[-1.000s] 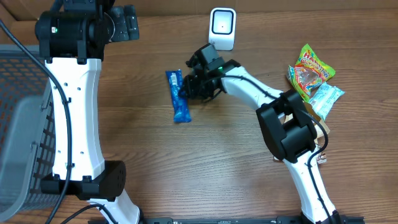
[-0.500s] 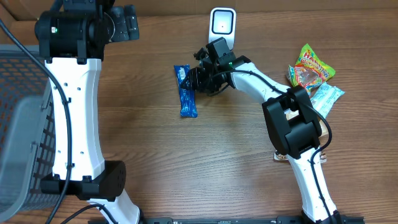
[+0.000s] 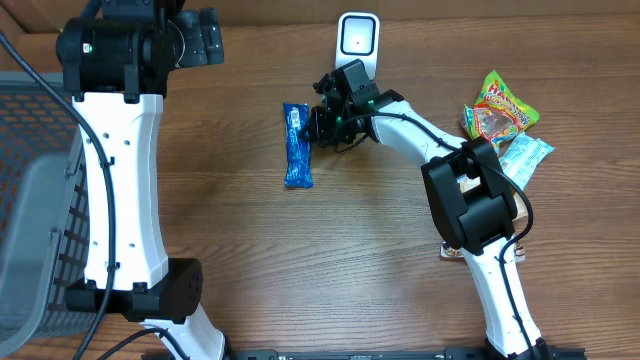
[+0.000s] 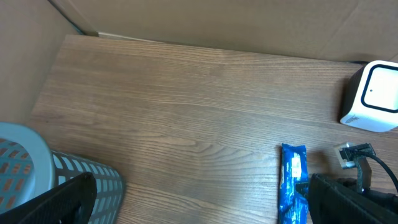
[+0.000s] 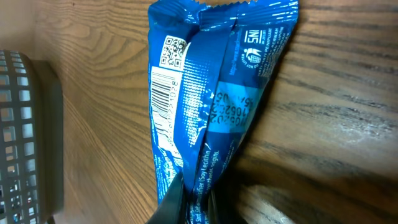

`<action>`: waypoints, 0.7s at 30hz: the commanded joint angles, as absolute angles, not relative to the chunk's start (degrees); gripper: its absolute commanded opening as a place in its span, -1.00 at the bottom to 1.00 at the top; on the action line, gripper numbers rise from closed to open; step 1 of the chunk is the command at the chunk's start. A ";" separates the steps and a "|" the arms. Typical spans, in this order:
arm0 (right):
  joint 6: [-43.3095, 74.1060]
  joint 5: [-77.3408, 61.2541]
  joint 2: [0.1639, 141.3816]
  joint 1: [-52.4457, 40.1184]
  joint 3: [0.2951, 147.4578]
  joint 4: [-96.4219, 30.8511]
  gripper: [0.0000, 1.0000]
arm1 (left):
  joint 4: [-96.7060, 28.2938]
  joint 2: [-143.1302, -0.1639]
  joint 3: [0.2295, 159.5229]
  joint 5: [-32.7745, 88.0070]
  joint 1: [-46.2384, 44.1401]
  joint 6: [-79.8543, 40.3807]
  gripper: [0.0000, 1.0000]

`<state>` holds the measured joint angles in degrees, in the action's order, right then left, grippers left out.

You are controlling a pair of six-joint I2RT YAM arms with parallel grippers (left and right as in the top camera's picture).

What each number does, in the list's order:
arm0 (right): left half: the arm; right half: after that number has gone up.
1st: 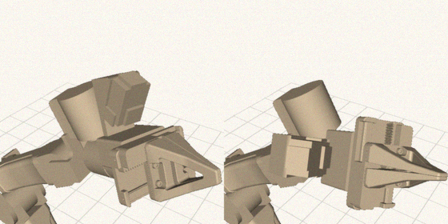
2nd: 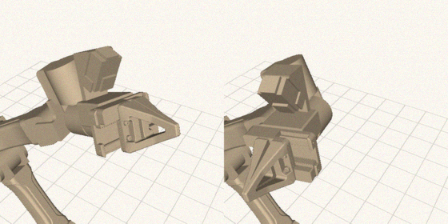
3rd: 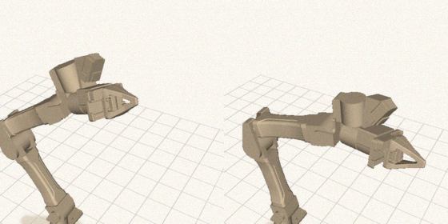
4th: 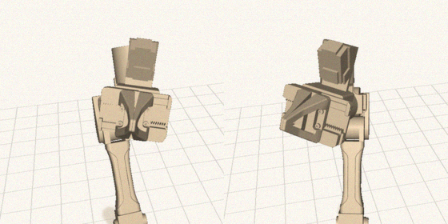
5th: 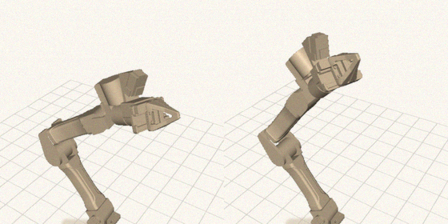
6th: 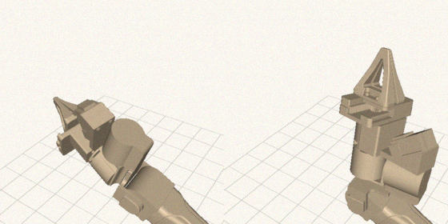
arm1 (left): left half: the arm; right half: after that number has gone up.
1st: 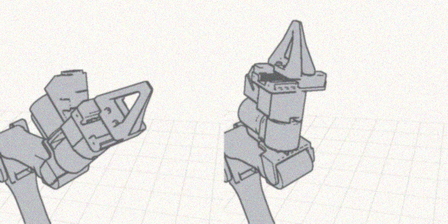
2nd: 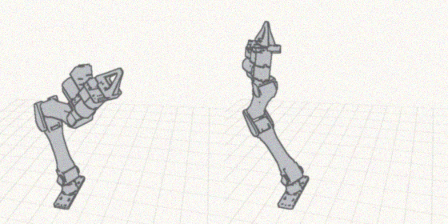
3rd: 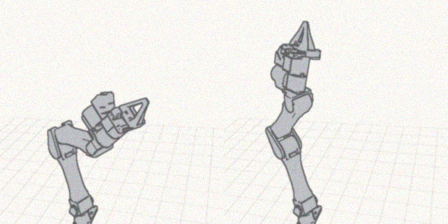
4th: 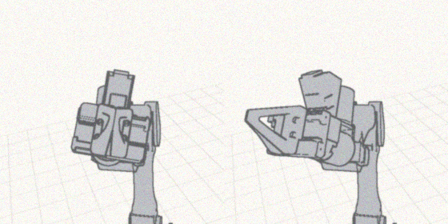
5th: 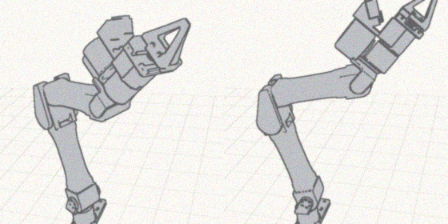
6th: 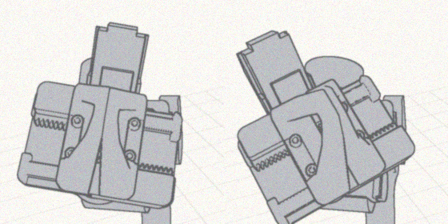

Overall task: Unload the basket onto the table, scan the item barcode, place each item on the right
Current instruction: 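Lift the blue bar with the right gripper toward the scanner, then hold the blue bar's barcode in front of the scanner with the right gripper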

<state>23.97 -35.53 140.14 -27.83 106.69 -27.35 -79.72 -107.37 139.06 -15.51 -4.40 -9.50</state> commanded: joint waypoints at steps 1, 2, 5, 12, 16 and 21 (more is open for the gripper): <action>23.18 -35.62 138.65 -27.57 106.61 -28.88 -0.92 | -79.53 -107.57 139.13 -16.05 -4.51 -9.87 1.00; 22.09 -35.20 137.60 -27.42 106.63 -29.36 -0.92 | -79.53 -107.57 139.13 -16.05 -4.51 -9.87 0.99; 18.46 -27.16 132.73 -27.24 106.63 -33.67 -0.92 | -79.53 -107.57 139.13 -16.05 -4.51 -9.87 0.99; 8.80 -12.64 119.57 -27.90 106.63 -43.59 -0.92 | -79.53 -107.57 139.13 -16.05 -4.51 -9.87 1.00; 7.31 -20.86 112.81 -26.61 106.63 -44.56 -0.93 | -79.53 -107.57 139.13 -16.05 -4.51 -9.87 1.00; 6.98 -26.44 105.95 -23.90 106.63 -44.23 -0.93 | -79.53 -107.57 139.13 -16.05 -4.51 -9.87 0.99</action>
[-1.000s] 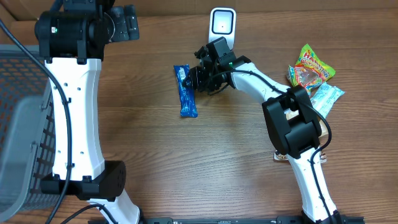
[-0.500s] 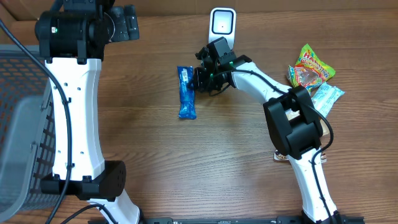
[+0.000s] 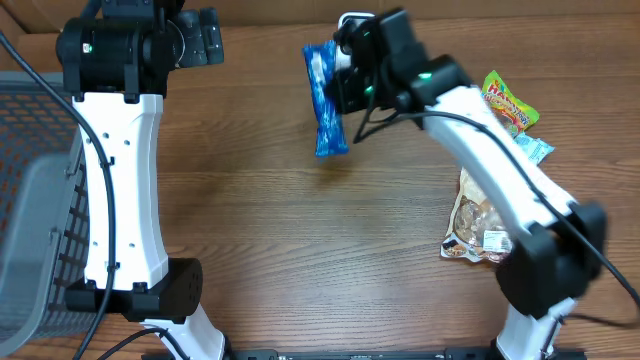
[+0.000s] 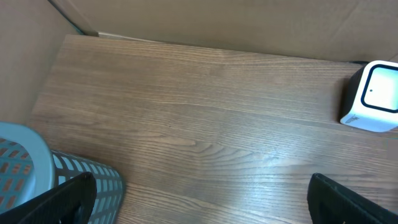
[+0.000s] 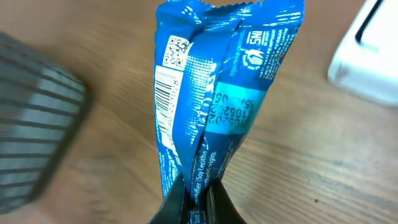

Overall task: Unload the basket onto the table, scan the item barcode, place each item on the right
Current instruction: 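Hold the blue bar's barcode in front of the scanner with the right gripper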

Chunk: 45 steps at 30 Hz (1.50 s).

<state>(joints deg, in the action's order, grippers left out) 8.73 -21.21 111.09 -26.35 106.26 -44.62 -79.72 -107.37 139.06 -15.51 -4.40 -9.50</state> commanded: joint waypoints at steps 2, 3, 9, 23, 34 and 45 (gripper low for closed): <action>6.92 -28.58 104.18 -22.79 106.63 -43.75 -0.93 | -79.53 -107.57 139.13 -16.05 -4.51 -9.87 0.99; 6.72 -29.28 103.53 -22.28 106.63 -43.38 -0.92 | -79.53 -107.57 139.13 -16.05 -4.51 -9.87 0.99; 5.69 -30.11 102.67 -19.70 106.61 -42.30 -0.93 | -79.53 -107.57 139.13 -16.05 -4.51 -9.87 0.99; 4.34 10.72 106.13 -20.58 106.13 -31.73 -0.92 | -79.53 -107.57 139.13 -16.05 -4.51 -9.87 1.00; -32.29 35.99 122.10 -22.17 106.13 -0.93 -0.92 | -79.53 -107.57 139.13 -16.05 -4.51 -9.87 0.99; -67.16 33.19 135.74 -22.15 106.13 19.57 -0.92 | -79.53 -107.57 139.13 -16.05 -4.51 -9.87 0.99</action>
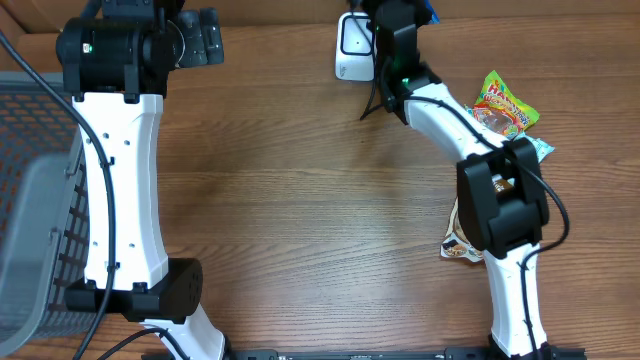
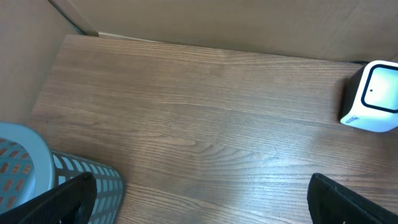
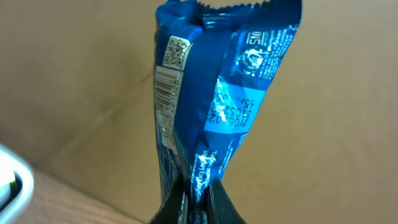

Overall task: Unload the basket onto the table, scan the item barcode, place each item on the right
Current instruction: 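Hold the blue bar's barcode in front of the scanner with the right gripper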

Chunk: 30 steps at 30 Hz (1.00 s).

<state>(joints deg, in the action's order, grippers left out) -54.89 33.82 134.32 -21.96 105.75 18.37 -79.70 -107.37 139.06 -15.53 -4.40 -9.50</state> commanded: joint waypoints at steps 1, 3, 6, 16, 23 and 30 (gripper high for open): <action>-67.96 32.42 136.40 -22.15 106.13 19.55 -0.92 | -79.53 -107.57 139.13 -16.05 -4.51 -9.87 1.00; -67.96 30.85 137.12 -22.15 106.13 19.09 -0.92 | -79.53 -107.57 139.13 -16.05 -4.51 -9.87 0.99; -67.99 28.73 137.51 -22.17 106.13 18.72 -0.92 | -79.53 -107.57 139.13 -16.05 -4.51 -9.87 1.00; -68.03 22.98 137.51 -22.04 106.13 11.77 -0.92 | -79.53 -107.57 139.13 -16.05 -4.51 -9.87 1.00; -68.01 22.15 137.53 -22.06 106.13 11.62 -0.92 | -79.53 -107.57 139.13 -16.05 -4.51 -9.87 1.00; -67.99 22.24 137.56 -22.06 106.13 10.96 -0.92 | -79.53 -107.57 139.13 -16.05 -4.51 -9.87 1.00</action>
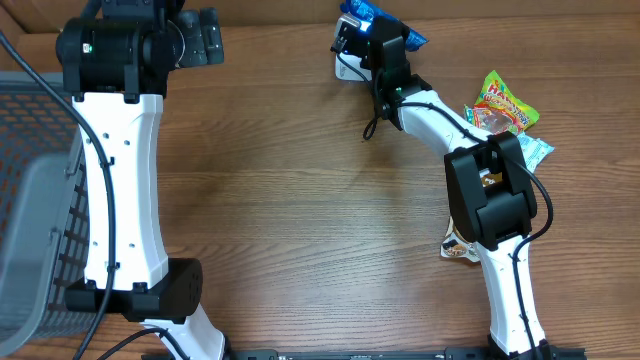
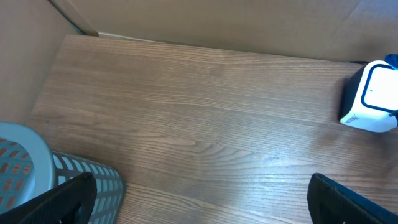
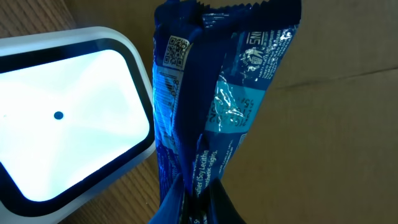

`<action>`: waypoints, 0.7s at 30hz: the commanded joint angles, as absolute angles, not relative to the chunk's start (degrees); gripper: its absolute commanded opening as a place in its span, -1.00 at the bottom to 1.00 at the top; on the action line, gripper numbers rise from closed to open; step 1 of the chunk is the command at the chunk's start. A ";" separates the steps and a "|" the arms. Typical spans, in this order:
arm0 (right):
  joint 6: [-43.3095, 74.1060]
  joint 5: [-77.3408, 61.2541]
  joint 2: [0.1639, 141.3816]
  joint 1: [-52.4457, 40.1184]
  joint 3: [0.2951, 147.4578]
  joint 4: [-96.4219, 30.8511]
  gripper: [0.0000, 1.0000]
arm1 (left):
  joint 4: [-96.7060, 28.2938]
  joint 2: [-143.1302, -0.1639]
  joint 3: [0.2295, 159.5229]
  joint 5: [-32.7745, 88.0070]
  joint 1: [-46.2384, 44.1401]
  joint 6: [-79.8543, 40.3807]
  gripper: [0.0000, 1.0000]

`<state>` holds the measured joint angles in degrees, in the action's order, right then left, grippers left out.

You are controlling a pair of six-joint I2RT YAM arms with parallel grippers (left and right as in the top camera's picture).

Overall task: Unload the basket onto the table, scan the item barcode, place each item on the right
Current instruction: 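Hold the blue bar's barcode in front of the scanner with the right gripper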

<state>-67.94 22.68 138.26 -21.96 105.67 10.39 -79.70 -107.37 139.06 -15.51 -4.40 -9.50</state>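
My right gripper [image 3: 194, 202] is shut on the lower end of a blue snack wrapper [image 3: 214, 106], whose barcode and QR code run along its left edge. The wrapper hangs right beside the white scanner [image 3: 62, 118], whose lit face fills the left of the right wrist view. From overhead the wrapper [image 1: 362, 14] sits at the scanner [image 1: 347, 50] by the table's far edge, with the right gripper [image 1: 385, 45] there. My left gripper [image 2: 200, 199] is open, high over the left of the table, its dark fingertips [image 2: 65, 199] at the frame's bottom corners. The scanner [image 2: 372, 96] shows at right.
A grey mesh basket [image 1: 30, 200] stands at the table's left edge. Several snack packets [image 1: 503, 110] lie at the right, another packet [image 1: 465, 235] under the right arm. A cardboard wall [image 2: 217, 25] backs the table.
My right gripper has turned with the blue wrapper from facing the cardboard wall to facing the scanner's lit face. The left arm has not moved.
The right gripper was shut on the blue wrapper lying on the table near the scanner. It then held the wrapper lifted off the table, then up by the back wall behind the scanner, and now beside the scanner's face.
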 commanded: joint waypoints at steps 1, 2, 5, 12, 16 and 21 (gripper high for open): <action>-67.99 22.41 137.56 -22.06 106.13 10.96 -0.92 | -79.53 -107.57 139.13 -16.05 -4.51 -9.87 1.00; -67.99 22.41 137.58 -22.06 106.13 10.96 -0.92 | -79.53 -107.57 139.13 -16.03 -4.51 -9.87 1.00; -68.01 22.52 137.60 -22.06 106.13 10.90 -0.92 | -79.53 -107.57 139.13 -16.05 -4.51 -9.87 0.99; -70.17 25.58 137.60 -22.06 106.13 11.07 -0.92 | -79.53 -107.57 139.13 -16.05 -4.51 -9.87 0.99; -75.05 27.88 137.60 -22.06 106.13 11.81 -0.92 | -79.53 -107.57 139.13 -16.05 -4.51 -9.87 0.99; -75.31 28.42 137.60 -22.24 106.13 12.29 -0.92 | -79.53 -107.57 139.13 -16.05 -4.51 -9.87 0.99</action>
